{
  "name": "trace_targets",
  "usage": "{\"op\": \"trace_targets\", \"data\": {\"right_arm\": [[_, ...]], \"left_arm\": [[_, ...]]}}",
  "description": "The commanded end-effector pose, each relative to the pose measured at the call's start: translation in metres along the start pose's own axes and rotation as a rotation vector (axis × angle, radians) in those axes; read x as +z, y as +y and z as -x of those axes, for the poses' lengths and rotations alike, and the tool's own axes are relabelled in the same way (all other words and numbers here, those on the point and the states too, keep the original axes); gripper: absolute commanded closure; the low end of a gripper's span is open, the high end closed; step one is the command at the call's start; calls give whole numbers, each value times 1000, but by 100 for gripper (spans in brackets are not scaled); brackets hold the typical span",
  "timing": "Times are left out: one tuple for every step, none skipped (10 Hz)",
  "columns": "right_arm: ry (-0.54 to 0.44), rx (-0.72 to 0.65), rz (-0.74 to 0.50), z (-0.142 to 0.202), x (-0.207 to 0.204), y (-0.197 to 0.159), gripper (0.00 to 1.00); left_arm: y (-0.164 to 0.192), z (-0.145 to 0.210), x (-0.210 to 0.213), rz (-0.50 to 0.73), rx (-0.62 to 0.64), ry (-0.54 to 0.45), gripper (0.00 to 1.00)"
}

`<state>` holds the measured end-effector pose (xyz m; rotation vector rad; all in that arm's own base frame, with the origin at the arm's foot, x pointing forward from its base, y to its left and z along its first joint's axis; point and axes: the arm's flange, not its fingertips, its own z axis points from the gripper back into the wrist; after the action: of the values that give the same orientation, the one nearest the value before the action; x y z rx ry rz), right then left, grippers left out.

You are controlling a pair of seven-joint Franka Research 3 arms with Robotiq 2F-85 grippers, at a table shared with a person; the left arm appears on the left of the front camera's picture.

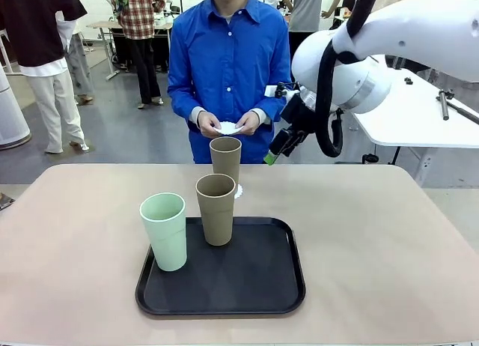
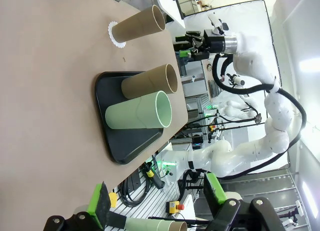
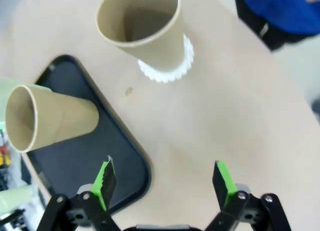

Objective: Place coasters on the table and set cups on them.
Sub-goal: Pick up one Reusable plastic cup and place it on a coaster set by the human.

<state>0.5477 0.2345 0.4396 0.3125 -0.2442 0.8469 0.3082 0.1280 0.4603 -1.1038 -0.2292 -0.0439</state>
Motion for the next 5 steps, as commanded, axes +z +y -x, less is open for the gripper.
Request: {"op": "trace_targets", "data": {"right_arm": [[165, -63, 53, -26, 9, 19, 0], [203, -104, 138, -37, 16, 34, 0], [184, -126, 163, -50, 26, 45, 0], [156, -130, 139, -62, 31, 51, 0], [165, -100, 150, -28, 19, 37, 0]], "left_arm": [[0, 0, 1, 12, -10, -9, 0], [0, 0, 1, 12, -10, -9, 0], [0, 0, 1, 12, -10, -9, 0], [0, 0, 1, 12, -10, -9, 0], [0, 0, 1, 12, -10, -9, 0]]}}
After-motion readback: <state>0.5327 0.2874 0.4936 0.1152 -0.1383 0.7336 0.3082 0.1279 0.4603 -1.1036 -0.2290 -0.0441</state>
